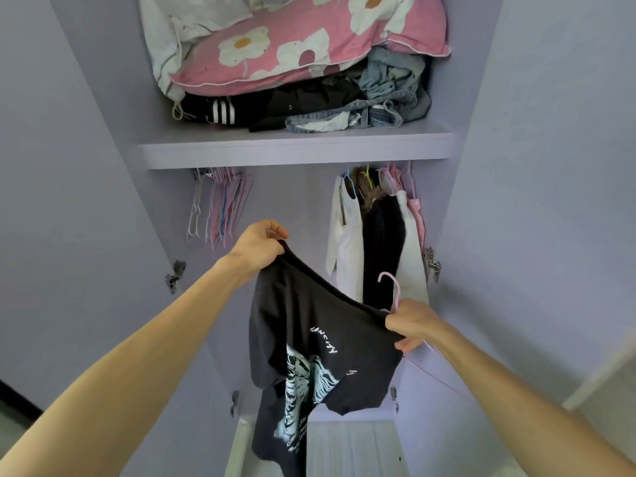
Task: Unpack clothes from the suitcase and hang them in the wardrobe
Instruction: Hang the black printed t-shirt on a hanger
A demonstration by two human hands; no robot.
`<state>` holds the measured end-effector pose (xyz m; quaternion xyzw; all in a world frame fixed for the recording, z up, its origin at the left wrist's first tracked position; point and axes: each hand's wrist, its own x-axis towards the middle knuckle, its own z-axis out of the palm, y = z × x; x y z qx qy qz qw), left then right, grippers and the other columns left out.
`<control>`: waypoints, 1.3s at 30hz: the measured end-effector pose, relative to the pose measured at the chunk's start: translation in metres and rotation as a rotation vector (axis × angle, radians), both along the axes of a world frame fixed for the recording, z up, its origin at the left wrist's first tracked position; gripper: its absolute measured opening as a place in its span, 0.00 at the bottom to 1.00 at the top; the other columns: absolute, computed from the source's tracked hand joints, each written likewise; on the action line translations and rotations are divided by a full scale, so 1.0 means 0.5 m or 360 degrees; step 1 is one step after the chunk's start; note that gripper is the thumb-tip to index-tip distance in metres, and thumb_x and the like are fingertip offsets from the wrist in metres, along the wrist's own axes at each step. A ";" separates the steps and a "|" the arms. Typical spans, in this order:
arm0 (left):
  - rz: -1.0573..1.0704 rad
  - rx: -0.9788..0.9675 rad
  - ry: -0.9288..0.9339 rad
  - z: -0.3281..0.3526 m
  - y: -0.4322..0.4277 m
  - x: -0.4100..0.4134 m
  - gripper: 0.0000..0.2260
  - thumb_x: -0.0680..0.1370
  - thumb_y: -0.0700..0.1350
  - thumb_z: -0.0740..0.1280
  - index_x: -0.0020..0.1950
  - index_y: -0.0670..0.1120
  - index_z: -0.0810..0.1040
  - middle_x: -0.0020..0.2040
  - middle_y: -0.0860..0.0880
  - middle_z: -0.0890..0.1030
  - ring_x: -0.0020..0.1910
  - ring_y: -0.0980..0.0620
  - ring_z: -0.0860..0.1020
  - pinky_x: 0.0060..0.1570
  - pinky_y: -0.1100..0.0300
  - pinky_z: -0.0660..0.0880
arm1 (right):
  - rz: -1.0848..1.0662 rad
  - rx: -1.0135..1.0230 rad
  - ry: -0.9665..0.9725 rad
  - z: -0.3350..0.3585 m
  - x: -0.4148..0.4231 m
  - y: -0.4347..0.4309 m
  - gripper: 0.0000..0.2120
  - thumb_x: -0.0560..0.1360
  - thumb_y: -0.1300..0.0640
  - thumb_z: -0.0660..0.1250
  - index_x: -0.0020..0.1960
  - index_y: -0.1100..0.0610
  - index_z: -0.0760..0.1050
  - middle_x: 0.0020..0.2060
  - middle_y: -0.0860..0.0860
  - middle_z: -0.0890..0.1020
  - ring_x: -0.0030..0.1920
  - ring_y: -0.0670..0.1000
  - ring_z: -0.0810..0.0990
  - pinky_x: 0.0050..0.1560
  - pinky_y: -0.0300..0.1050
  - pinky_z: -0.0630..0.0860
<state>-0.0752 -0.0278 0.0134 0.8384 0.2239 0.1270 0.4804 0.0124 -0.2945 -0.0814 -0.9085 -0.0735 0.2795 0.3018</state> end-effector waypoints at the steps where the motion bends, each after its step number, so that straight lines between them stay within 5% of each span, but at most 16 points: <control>1: 0.0003 0.0168 -0.0004 -0.004 -0.001 0.001 0.14 0.75 0.30 0.60 0.51 0.47 0.77 0.51 0.50 0.78 0.50 0.50 0.76 0.40 0.63 0.72 | 0.0017 -0.0029 0.0006 -0.003 -0.003 0.006 0.14 0.72 0.62 0.60 0.57 0.58 0.72 0.43 0.55 0.83 0.35 0.55 0.86 0.44 0.48 0.84; 5: -0.0002 0.0723 0.0196 -0.023 0.012 -0.006 0.13 0.76 0.37 0.62 0.56 0.50 0.79 0.52 0.50 0.79 0.51 0.46 0.78 0.48 0.58 0.74 | -0.0104 0.0106 -0.0061 -0.005 0.000 0.021 0.11 0.74 0.60 0.60 0.54 0.58 0.74 0.41 0.50 0.82 0.31 0.53 0.85 0.41 0.43 0.82; 8: 0.0110 0.0919 0.0640 -0.037 0.046 -0.026 0.08 0.75 0.43 0.63 0.49 0.44 0.80 0.47 0.44 0.82 0.40 0.44 0.79 0.39 0.57 0.74 | -0.0375 0.0433 0.0019 -0.013 0.012 0.019 0.12 0.71 0.62 0.61 0.53 0.60 0.75 0.41 0.51 0.80 0.32 0.55 0.86 0.44 0.47 0.83; 11: 0.0045 0.0307 0.0951 -0.053 0.075 -0.050 0.09 0.77 0.42 0.62 0.53 0.41 0.78 0.49 0.43 0.83 0.43 0.42 0.84 0.39 0.54 0.81 | -0.0622 0.0825 0.0169 -0.019 0.022 0.017 0.12 0.71 0.66 0.61 0.54 0.63 0.75 0.47 0.57 0.79 0.40 0.58 0.85 0.44 0.52 0.84; 15: 0.0057 -0.0626 0.0710 -0.082 0.084 -0.060 0.12 0.80 0.43 0.61 0.61 0.41 0.77 0.54 0.43 0.85 0.50 0.44 0.84 0.56 0.47 0.78 | -0.0857 0.1300 0.0426 -0.020 0.017 0.024 0.12 0.71 0.71 0.56 0.52 0.66 0.73 0.44 0.60 0.79 0.44 0.59 0.81 0.40 0.52 0.81; 18: 0.0167 -0.0996 0.0378 -0.089 0.061 -0.041 0.10 0.80 0.45 0.61 0.56 0.42 0.77 0.52 0.43 0.81 0.50 0.44 0.81 0.53 0.47 0.77 | -0.0900 0.1426 0.0522 -0.020 0.013 0.025 0.09 0.70 0.71 0.55 0.45 0.64 0.71 0.42 0.59 0.77 0.43 0.58 0.79 0.40 0.52 0.82; 22: 0.0195 -0.1161 0.0196 -0.078 0.017 -0.016 0.12 0.79 0.49 0.62 0.55 0.42 0.76 0.52 0.43 0.80 0.51 0.43 0.79 0.50 0.49 0.77 | -0.0836 0.1192 0.0562 -0.021 -0.003 0.023 0.06 0.72 0.67 0.60 0.48 0.62 0.72 0.43 0.59 0.78 0.38 0.58 0.81 0.34 0.48 0.79; 25: 0.0198 -0.1065 0.0172 -0.061 -0.019 0.006 0.17 0.79 0.52 0.64 0.60 0.41 0.78 0.55 0.42 0.83 0.54 0.43 0.81 0.59 0.49 0.77 | -0.0780 0.1055 0.0372 -0.020 -0.004 0.011 0.04 0.75 0.63 0.63 0.49 0.61 0.73 0.41 0.56 0.77 0.28 0.50 0.73 0.23 0.38 0.65; 29: 0.0054 -0.0339 0.0151 -0.033 -0.064 0.029 0.10 0.81 0.49 0.62 0.58 0.47 0.79 0.56 0.47 0.82 0.56 0.46 0.79 0.60 0.54 0.74 | -0.0838 0.1142 0.0008 -0.001 -0.002 -0.007 0.07 0.78 0.54 0.64 0.44 0.55 0.76 0.37 0.49 0.74 0.30 0.48 0.64 0.30 0.41 0.60; 33: -0.0048 0.0035 0.0202 -0.024 -0.085 0.039 0.09 0.81 0.49 0.63 0.54 0.49 0.81 0.54 0.48 0.81 0.56 0.46 0.78 0.52 0.58 0.71 | -0.1094 0.1671 -0.0117 0.071 -0.010 -0.013 0.17 0.81 0.47 0.61 0.39 0.56 0.77 0.29 0.47 0.67 0.21 0.45 0.58 0.21 0.38 0.56; 39: -0.0102 0.0009 0.0195 0.004 -0.099 0.043 0.09 0.81 0.48 0.64 0.52 0.47 0.81 0.53 0.48 0.82 0.54 0.47 0.79 0.55 0.56 0.75 | -0.1251 0.2545 0.0081 0.204 -0.037 0.007 0.21 0.80 0.50 0.61 0.30 0.52 0.62 0.22 0.46 0.62 0.21 0.45 0.55 0.19 0.38 0.52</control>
